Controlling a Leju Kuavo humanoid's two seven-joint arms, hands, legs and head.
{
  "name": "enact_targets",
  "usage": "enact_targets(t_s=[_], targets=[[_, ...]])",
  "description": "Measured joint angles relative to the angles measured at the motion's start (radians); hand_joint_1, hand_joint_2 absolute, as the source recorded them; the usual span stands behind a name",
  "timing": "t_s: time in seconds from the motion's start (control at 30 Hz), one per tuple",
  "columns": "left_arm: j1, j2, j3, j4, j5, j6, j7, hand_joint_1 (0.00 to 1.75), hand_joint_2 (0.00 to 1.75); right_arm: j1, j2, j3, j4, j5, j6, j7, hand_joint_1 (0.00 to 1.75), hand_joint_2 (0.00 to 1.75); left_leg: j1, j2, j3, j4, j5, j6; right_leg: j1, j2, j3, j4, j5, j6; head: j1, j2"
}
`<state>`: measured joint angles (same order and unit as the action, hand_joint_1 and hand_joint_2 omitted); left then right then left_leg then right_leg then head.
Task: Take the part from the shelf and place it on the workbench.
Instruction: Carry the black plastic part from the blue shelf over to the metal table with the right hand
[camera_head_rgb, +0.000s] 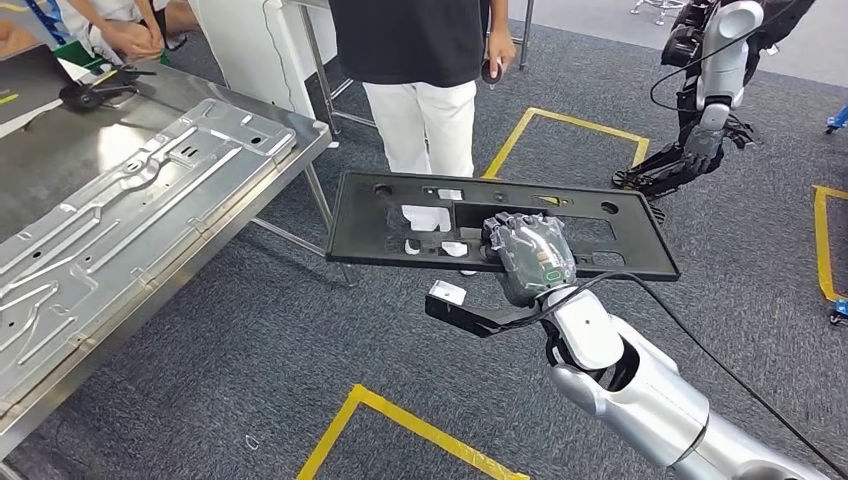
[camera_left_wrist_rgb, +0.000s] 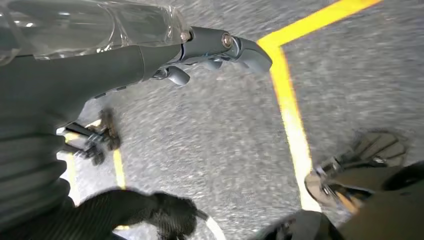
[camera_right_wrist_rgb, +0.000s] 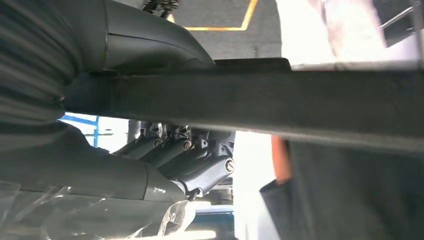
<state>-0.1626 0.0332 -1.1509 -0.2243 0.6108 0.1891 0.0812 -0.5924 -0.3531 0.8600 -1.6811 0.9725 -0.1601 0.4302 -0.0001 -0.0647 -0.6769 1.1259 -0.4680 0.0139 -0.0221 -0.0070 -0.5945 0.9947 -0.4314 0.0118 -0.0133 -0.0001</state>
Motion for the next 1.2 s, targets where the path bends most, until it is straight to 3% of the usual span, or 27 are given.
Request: enact_targets(t_s=[0.07, 0.1, 0.13, 0.17, 0.23, 0.3, 0.37, 0.43, 0.5, 0.53, 0.57, 0.6, 0.63, 0.67, 0.73, 0.8, 0.87, 0.9, 0.97, 1.03, 1.1, 1.13, 1.2], targets=[[0.0, 0.0, 0.0, 0.0, 0.0, 0.0, 0.0, 0.0, 1.75, 0.003, 0.0, 0.0, 0.0, 0.0, 0.0, 0.001, 1.75, 1.75, 0.002, 0.041, -0.064, 0.127, -0.044, -0.003, 0.006, -0.024, 0.0, 0.0, -0.003, -0.004, -0.001, 0.0], [0.0, 0.0, 0.0, 0.0, 0.0, 0.0, 0.0, 0.0, 1.75, 0.004, 0.0, 0.0, 0.0, 0.0, 0.0, 0.002, 1.75, 1.75, 0.001, 0.047, -0.075, 0.145, -0.042, -0.001, 0.009, -0.037, 0.001, 0.0, -0.005, -0.005, -0.001, 0.0], [0.001, 0.0, 0.0, 0.0, 0.0, 0.0, 0.0, 0.0, 1.75, 0.005, 0.0, 0.0, 0.0, 0.0, 0.0, 0.002, 1.75, 1.75, 0.0, 0.052, -0.061, 0.116, -0.022, 0.002, 0.01, -0.049, 0.004, 0.0, -0.008, -0.006, -0.001, 0.0], [0.001, 0.0, 0.0, 0.0, 0.001, 0.0, 0.001, 0.0, 1.75, 0.005, 0.0, 0.0, 0.0, 0.0, 0.0, 0.002, 1.75, 1.75, -0.003, 0.063, -0.028, 0.051, 0.01, 0.009, 0.011, -0.062, 0.007, 0.0, -0.011, -0.005, -0.001, 0.0], [0.0, 0.0, 0.0, 0.0, 0.002, 0.0, 0.001, 0.0, 1.75, 0.005, 0.0, 0.0, 0.0, 0.0, 0.0, 0.002, 1.75, 1.75, -0.018, 0.113, 0.048, -0.096, 0.061, 0.026, 0.015, -0.085, 0.017, -0.001, -0.017, -0.002, -0.001, 0.0], [0.001, 0.001, 0.0, 0.0, 0.002, 0.0, 0.002, 0.0, 1.75, 0.005, 0.0, 0.0, 0.0, 0.0, 0.0, 0.001, 1.75, 1.75, -0.031, 0.138, 0.076, -0.154, 0.071, 0.037, 0.016, -0.104, 0.023, -0.002, -0.023, 0.005, 0.0, 0.0], [0.004, 0.002, 0.0, 0.0, 0.003, 0.0, 0.002, 0.0, 1.75, 0.005, 0.0, 0.0, -0.001, 0.0, 0.0, 0.0, 1.75, 1.75, -0.03, 0.114, 0.079, -0.161, 0.075, 0.043, 0.016, -0.121, 0.029, -0.004, -0.028, 0.015, 0.0, 0.0], [0.008, 0.002, 0.0, 0.0, 0.004, -0.001, 0.002, 0.0, 1.75, 0.004, 0.0, -0.001, -0.002, 0.0, 0.0, 0.0, 1.75, 1.75, -0.022, 0.089, 0.093, -0.175, 0.082, 0.05, 0.013, -0.092, 0.026, 0.021, -0.049, 0.024, 0.0, 0.0], [0.008, 0.001, 0.0, 0.0, 0.004, -0.003, 0.002, 0.0, 1.75, 0.004, -0.002, -0.002, -0.003, 0.0, 0.001, 0.0, 1.75, 1.75, -0.016, 0.064, 0.103, -0.18, 0.086, 0.056, 0.01, -0.03, -0.022, 0.127, -0.102, 0.029, 0.003, 0.0], [0.007, 0.0, 0.0, 0.0, 0.004, -0.003, 0.002, 0.0, 1.75, 0.005, -0.002, -0.002, -0.004, 0.0, 0.002, 0.0, 1.75, 1.75, -0.015, 0.05, 0.104, -0.18, 0.085, 0.058, 0.01, -0.011, -0.059, 0.196, -0.129, 0.031, 0.004, 0.0], [0.006, -0.001, 0.0, 0.0, 0.004, -0.004, 0.002, 0.0, 1.75, 0.007, -0.002, -0.002, -0.004, 0.0, 0.003, 0.0, 1.75, 1.75, -0.014, 0.035, 0.105, -0.179, 0.084, 0.058, 0.009, -0.003, -0.091, 0.25, -0.143, 0.032, 0.006, 0.0], [0.007, -0.002, 0.0, 0.0, 0.005, -0.004, 0.002, 0.0, 1.75, 0.009, -0.003, -0.001, -0.004, 0.0, 0.003, 0.0, 1.75, 1.75, -0.013, 0.019, 0.106, -0.179, 0.083, 0.058, 0.008, 0.0, -0.107, 0.268, -0.137, 0.034, 0.006, 0.0], [0.007, -0.003, 0.0, 0.0, 0.005, -0.004, 0.002, 0.0, 1.75, 0.01, -0.003, -0.001, -0.004, 0.0, 0.003, 0.0, 1.75, 1.75, -0.012, 0.002, 0.107, -0.178, 0.082, 0.056, 0.007, 0.002, -0.104, 0.246, -0.111, 0.036, 0.006, 0.0], [0.008, -0.003, 0.0, 0.0, 0.005, -0.004, 0.002, 0.0, 1.75, 0.01, -0.003, -0.001, -0.004, 0.0, 0.003, 0.0, 1.75, 1.75, -0.01, -0.014, 0.109, -0.175, 0.08, 0.053, 0.004, 0.008, -0.082, 0.189, -0.072, 0.039, 0.006, 0.0], [0.007, -0.004, 0.001, 0.0, 0.005, -0.004, 0.002, 0.0, 1.75, 0.01, -0.003, -0.001, -0.004, 0.0, 0.003, 0.0, 1.75, 1.75, -0.006, -0.044, 0.108, -0.166, 0.072, 0.042, -0.005, 0.047, -0.023, 0.055, -0.01, 0.045, 0.006, 0.0], [0.007, -0.004, 0.001, 0.0, 0.005, -0.004, 0.002, 0.0, 1.75, 0.009, -0.003, -0.001, -0.005, 0.0, 0.004, -0.001, 1.75, 1.75, -0.005, -0.066, 0.1, -0.159, 0.068, 0.032, -0.007, 0.07, 0.002, -0.001, 0.003, 0.042, 0.006, 0.0], [0.011, -0.003, 0.001, 0.0, 0.005, -0.004, 0.003, 0.0, 1.75, 0.008, -0.002, 0.0, -0.006, 0.0, 0.004, -0.003, 1.75, 1.75, -0.002, -0.082, 0.093, -0.16, 0.068, 0.025, -0.003, 0.05, 0.001, -0.002, 0.002, 0.029, 0.006, 0.0], [0.012, -0.002, 0.001, 0.0, 0.005, -0.004, 0.004, 0.0, 1.75, 0.006, -0.002, 0.0, -0.006, 0.0, 0.004, -0.004, 1.75, 1.75, -0.002, -0.073, 0.088, -0.155, 0.064, 0.021, -0.003, 0.039, 0.003, -0.003, 0.002, 0.023, 0.005, 0.0], [0.012, -0.001, 0.001, 0.0, 0.005, -0.004, 0.005, 0.0, 1.75, 0.002, 0.0, -0.001, -0.006, 0.0, 0.004, -0.006, 1.75, 1.75, -0.004, -0.019, 0.057, -0.092, 0.031, 0.011, -0.004, 0.017, 0.005, -0.005, 0.001, 0.01, 0.003, 0.0], [0.01, -0.001, 0.001, 0.0, 0.004, -0.003, 0.006, 0.0, 1.75, 0.001, 0.0, -0.001, -0.006, -0.001, 0.004, -0.006, 1.75, 1.75, -0.003, 0.036, -0.012, 0.045, -0.026, 0.003, 0.0, -0.004, 0.008, -0.005, -0.003, 0.003, 0.001, 0.0], [0.009, -0.001, 0.002, 0.0, 0.004, -0.002, 0.006, 0.0, 1.75, 0.001, -0.001, -0.001, -0.006, -0.002, 0.004, -0.007, 1.75, 1.75, 0.0, 0.049, -0.069, 0.146, -0.05, 0.0, 0.004, -0.028, 0.011, -0.005, -0.008, 0.001, 0.001, 0.0], [0.009, -0.001, 0.002, 0.0, 0.004, -0.001, 0.006, 0.0, 1.75, 0.001, -0.001, -0.001, -0.005, -0.002, 0.004, -0.007, 1.75, 1.75, 0.0, 0.051, -0.07, 0.14, -0.035, 0.002, 0.005, -0.04, 0.014, -0.005, -0.011, 0.001, 0.001, 0.0], [0.01, -0.001, 0.002, 0.0, 0.004, 0.0, 0.006, 0.0, 1.75, 0.0, -0.001, -0.001, -0.005, -0.003, 0.004, -0.007, 1.75, 1.75, -0.005, 0.072, -0.013, 0.015, 0.036, 0.013, 0.007, -0.064, 0.026, -0.005, -0.019, 0.002, 0.001, 0.0]])
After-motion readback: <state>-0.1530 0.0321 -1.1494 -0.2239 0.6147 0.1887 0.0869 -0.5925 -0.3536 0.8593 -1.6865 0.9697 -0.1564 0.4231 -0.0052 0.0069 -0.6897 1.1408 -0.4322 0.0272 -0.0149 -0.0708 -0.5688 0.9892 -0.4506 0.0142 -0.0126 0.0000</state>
